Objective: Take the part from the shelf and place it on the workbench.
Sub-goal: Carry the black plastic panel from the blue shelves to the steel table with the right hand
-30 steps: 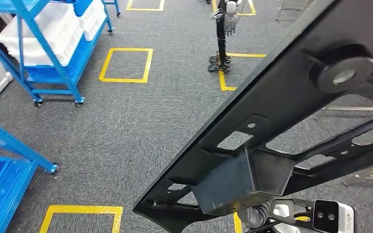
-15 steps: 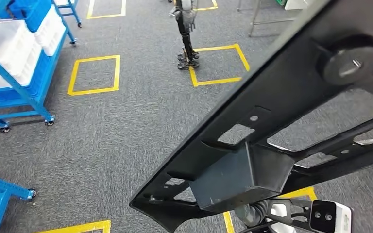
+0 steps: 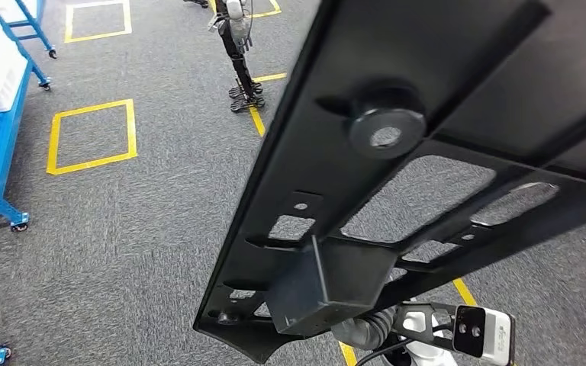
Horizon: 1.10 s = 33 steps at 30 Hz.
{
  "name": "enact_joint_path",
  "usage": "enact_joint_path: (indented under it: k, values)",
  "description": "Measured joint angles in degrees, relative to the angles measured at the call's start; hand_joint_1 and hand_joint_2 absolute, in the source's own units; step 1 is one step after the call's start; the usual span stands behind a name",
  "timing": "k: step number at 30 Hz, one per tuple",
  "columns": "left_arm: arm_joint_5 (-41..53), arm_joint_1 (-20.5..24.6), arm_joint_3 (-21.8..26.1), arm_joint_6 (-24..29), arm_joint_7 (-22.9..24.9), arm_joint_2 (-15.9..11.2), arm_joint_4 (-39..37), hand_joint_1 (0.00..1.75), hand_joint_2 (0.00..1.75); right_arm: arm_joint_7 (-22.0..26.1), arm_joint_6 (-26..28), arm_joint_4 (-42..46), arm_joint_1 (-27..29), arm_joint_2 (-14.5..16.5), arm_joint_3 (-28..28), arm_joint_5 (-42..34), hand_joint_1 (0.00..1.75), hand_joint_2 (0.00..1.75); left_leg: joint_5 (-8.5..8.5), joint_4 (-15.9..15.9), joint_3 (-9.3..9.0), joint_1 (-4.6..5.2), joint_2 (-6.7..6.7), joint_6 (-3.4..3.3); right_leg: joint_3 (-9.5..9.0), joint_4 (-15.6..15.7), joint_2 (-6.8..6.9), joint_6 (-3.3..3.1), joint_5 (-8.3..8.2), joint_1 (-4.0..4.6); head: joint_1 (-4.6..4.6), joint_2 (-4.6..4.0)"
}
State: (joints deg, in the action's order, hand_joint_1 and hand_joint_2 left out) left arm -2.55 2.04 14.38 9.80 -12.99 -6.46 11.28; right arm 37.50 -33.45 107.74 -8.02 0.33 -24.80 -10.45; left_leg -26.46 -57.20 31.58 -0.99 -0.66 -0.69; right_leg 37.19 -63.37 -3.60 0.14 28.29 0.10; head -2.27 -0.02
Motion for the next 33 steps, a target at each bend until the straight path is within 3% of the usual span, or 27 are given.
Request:
enact_joint_path:
  k: [2,3,4,6,8,10,12,14,16,17,18,19,20,21,23,25,27,28,30,31,33]
  values:
    - [-0.45,-0.38,0.35,0.02,-0.59,0.3,0.0,0.0,0.0,0.2,-0.13,-2.06,-2.04,-0.8,-1.3,-0.28,1.69,1.75,-0.04,0.01,0.09,0.25,1.63,-0.32,3.56,-7.38,2.4,0.33,3.36,-0.13,0.0,0.0]
    - [-0.78,-0.59,0.69,0.04,-0.97,0.49,0.0,0.0,0.0,0.38,-0.24,-3.4,-3.07,-1.27,-2.16,-0.51,1.69,1.75,-0.08,0.0,0.11,0.33,2.5,-0.37,4.77,-9.87,2.87,0.45,4.01,-0.25,0.0,0.0]
    - [-1.13,-0.72,1.05,0.06,-1.38,0.71,0.0,0.0,0.0,0.54,-0.33,-4.68,-3.97,-1.7,-3.02,-0.72,1.69,1.75,-0.12,0.0,0.12,0.37,3.29,-0.39,4.98,-10.37,3.21,0.51,3.66,-0.35,0.0,0.0]
    - [-1.55,-0.78,1.64,0.03,-2.09,1.2,0.0,0.0,0.0,0.75,-0.52,-6.9,-5.66,-2.37,-4.58,-1.01,1.69,1.75,-0.21,-0.01,0.01,0.38,4.6,-0.27,1.9,-4.91,4.35,0.36,0.51,-0.42,0.0,0.0]
    - [-1.7,-0.85,2.01,0.0,-2.46,1.64,0.0,0.0,0.0,0.8,-0.62,-8.48,-7.68,-2.77,-5.96,-1.21,1.69,1.75,-0.42,-0.09,-0.17,0.61,5.69,0.12,-2.07,2.45,6.83,-0.19,-1.76,0.01,-0.01,0.0]
    - [-1.73,-0.91,2.45,-0.11,-2.57,1.9,0.0,0.0,0.0,0.69,-0.61,-9.58,-9.39,-3.04,-7.11,-1.43,1.69,1.75,-0.63,-0.17,-0.34,0.85,6.73,0.72,-3.25,5.1,7.68,-0.79,-1.97,0.51,-0.01,0.0]
    - [-1.73,-0.8,2.73,-0.49,-2.49,2.04,0.0,0.0,0.0,-0.15,-0.46,-10.32,-10.34,-3.32,-8.01,-1.56,1.69,1.75,-0.87,-0.25,-0.5,0.74,7.5,1.39,-3.17,5.34,6.26,-1.39,-2.25,0.48,0.0,0.0]
    - [-1.67,-0.74,2.79,-0.94,-2.26,2.24,0.0,0.0,0.0,-1.7,0.19,-10.85,-11.53,-3.55,-8.93,-1.91,1.69,1.75,-2.44,-2.35,0.24,0.45,5.59,1.97,-3.31,5.73,4.99,-2.05,-2.6,0.19,-0.01,0.0]
    - [-1.55,-0.85,2.81,-1.2,-2.04,2.44,-0.01,0.0,0.0,-3.34,1.29,-11.25,-12.97,-3.69,-9.86,-2.59,1.69,1.75,-5.9,-8.83,3.21,0.26,2.44,2.3,-3.36,5.86,3.72,-2.46,-2.78,0.05,-0.01,0.0]
    - [-1.46,-0.94,2.82,-1.26,-1.96,2.53,-0.01,0.0,0.0,-4.05,1.8,-11.43,-13.49,-3.8,-10.28,-2.95,1.69,1.75,-7.52,-12.83,5.2,0.24,1.66,2.4,-3.35,5.85,3.01,-2.55,-2.81,0.09,-0.02,0.0]
    - [-1.36,-1.01,2.82,-1.25,-1.91,2.62,-0.02,0.0,0.0,-4.67,2.21,-11.61,-13.84,-3.99,-10.67,-3.31,1.69,1.75,-8.35,-15.88,6.82,0.24,1.31,2.46,-3.37,5.82,2.25,-2.57,-2.82,0.14,-0.02,0.0]
    - [-1.25,-1.07,2.82,-1.2,-1.88,2.75,-0.02,0.0,0.0,-5.13,2.5,-11.77,-14.07,-4.24,-11.0,-3.62,1.69,1.75,-7.99,-16.96,7.59,0.24,1.15,2.44,-3.41,5.78,1.44,-2.57,-2.82,0.18,-0.02,0.0]
    - [-1.17,-1.1,2.83,-1.14,-1.9,2.89,-0.02,0.0,0.0,-5.4,2.68,-11.88,-14.25,-4.49,-11.32,-3.87,1.69,1.75,-6.48,-15.66,7.27,0.23,1.0,2.37,-3.49,5.71,0.63,-2.53,-2.8,0.19,-0.02,0.0]
    - [-1.13,-1.11,2.85,-1.05,-1.95,3.01,-0.02,0.0,0.0,-5.57,2.83,-11.94,-14.45,-4.74,-11.63,-4.09,1.69,1.75,-4.09,-12.16,5.88,0.18,0.5,2.25,-3.59,5.6,-0.16,-2.44,-2.73,0.17,-0.02,0.0]
    - [-1.14,-1.21,2.94,-0.9,-2.07,3.21,-0.04,0.0,0.0,-5.64,2.97,-11.98,-14.92,-5.13,-12.16,-4.33,1.69,1.75,-0.54,-4.33,2.55,-0.04,-2.11,1.98,-3.56,5.26,-1.62,-2.03,-2.55,0.12,-0.01,0.0]
    - [-1.14,-1.12,3.06,-0.83,-2.13,3.36,-0.07,0.0,0.0,-5.66,3.02,-12.03,-15.28,-5.44,-12.64,-4.43,1.69,1.75,0.13,-1.08,1.18,-0.03,-3.78,1.66,-3.12,5.08,-2.85,-1.35,-2.62,-0.04,-0.01,0.0]
    - [-1.18,-0.84,3.14,-0.81,-2.15,3.53,-0.09,0.0,0.0,-5.68,3.04,-12.06,-15.43,-5.84,-12.98,-4.49,1.69,1.75,0.29,-0.7,1.07,0.07,-2.79,1.02,-2.77,5.17,-3.7,-0.57,-2.84,-0.23,-0.01,0.0]
    - [-1.29,-0.76,3.17,-0.76,-2.19,3.64,-0.09,0.0,0.0,-5.64,3.09,-12.06,-15.53,-6.07,-13.07,-4.55,1.69,1.75,0.45,-0.42,0.95,0.04,-2.14,0.62,-2.59,4.89,-2.85,-0.25,-2.59,-0.18,-0.01,0.0]
    - [-1.59,-0.9,3.33,-0.61,-2.27,3.89,-0.09,0.0,0.0,-5.5,3.29,-12.06,-15.99,-6.4,-13.27,-4.72,1.69,1.75,0.7,0.13,0.72,-0.04,-0.64,-0.17,-0.92,1.47,0.5,0.22,-0.4,0.01,0.0,0.0]
    - [-1.79,-1.03,3.52,-0.51,-2.3,3.97,-0.09,0.0,0.0,-5.37,3.45,-12.05,-16.2,-6.49,-13.39,-4.82,1.69,1.75,0.68,0.19,0.68,0.09,0.13,-0.4,0.77,-1.94,2.13,0.4,1.38,-0.02,0.0,0.0]
    - [-2.12,-1.3,3.99,-0.41,-2.31,4.15,-0.09,0.0,0.0,-5.16,3.87,-12.05,-16.35,-6.63,-13.65,-5.03,1.69,1.75,0.53,0.19,0.69,0.23,1.75,-0.64,4.43,-9.12,3.04,0.76,4.17,-0.33,0.0,0.0]
